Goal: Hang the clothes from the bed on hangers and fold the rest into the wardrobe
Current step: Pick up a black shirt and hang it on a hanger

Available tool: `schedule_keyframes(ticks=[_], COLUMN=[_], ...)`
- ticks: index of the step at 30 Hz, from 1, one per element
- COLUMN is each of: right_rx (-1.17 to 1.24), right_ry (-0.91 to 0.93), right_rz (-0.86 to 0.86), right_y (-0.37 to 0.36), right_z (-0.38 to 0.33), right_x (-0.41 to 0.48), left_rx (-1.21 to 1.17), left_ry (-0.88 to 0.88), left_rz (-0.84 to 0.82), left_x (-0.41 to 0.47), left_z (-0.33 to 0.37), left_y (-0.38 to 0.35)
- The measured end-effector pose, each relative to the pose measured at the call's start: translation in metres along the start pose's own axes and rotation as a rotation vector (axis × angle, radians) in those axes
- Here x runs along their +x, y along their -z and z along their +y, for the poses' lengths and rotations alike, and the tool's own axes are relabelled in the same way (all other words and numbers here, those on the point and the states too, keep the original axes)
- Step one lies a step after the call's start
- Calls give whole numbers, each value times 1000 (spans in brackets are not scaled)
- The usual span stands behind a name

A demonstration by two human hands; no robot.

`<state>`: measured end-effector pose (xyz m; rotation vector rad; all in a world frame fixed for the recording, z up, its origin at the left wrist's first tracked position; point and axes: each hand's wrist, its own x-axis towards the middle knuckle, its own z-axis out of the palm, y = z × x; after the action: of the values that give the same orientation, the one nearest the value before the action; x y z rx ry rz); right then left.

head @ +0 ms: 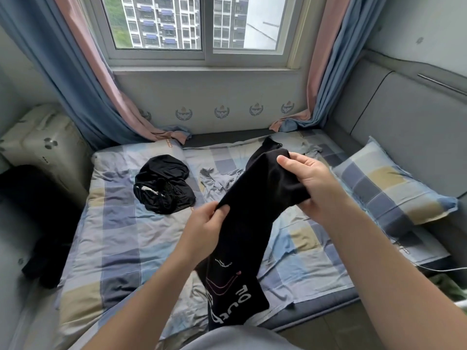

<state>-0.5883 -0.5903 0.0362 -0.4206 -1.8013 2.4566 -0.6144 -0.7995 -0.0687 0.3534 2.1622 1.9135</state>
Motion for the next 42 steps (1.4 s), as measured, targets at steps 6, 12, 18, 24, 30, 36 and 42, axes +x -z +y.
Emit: schedule_keyframes(ticks=[6,12,18,24,30,36,42], right_rx=[74,-409,-545,-763,-829,-598,-349], right_ry=[93,328,127,-30,-136,-104,-189], right_rz=[96,85,-230,-85,-60,34,105], right_y=[13,-6,-29,-9,32,28,9], right_z=[17,62,115,162,167,134,108], right_x=[3,-15,-16,-4,0,2,8], left_rx=[-254,-490,-552,-587,-566,-251,-3], left_ry=[-8,31,-5,-60,-58,176,381], left_rz=[101,99,25,39,145,55,-204], left_x=[6,7,4,6,13,16,1], left_z=[35,59,66,72,59,30,4], left_y=[21,32,27,32,46,39,21])
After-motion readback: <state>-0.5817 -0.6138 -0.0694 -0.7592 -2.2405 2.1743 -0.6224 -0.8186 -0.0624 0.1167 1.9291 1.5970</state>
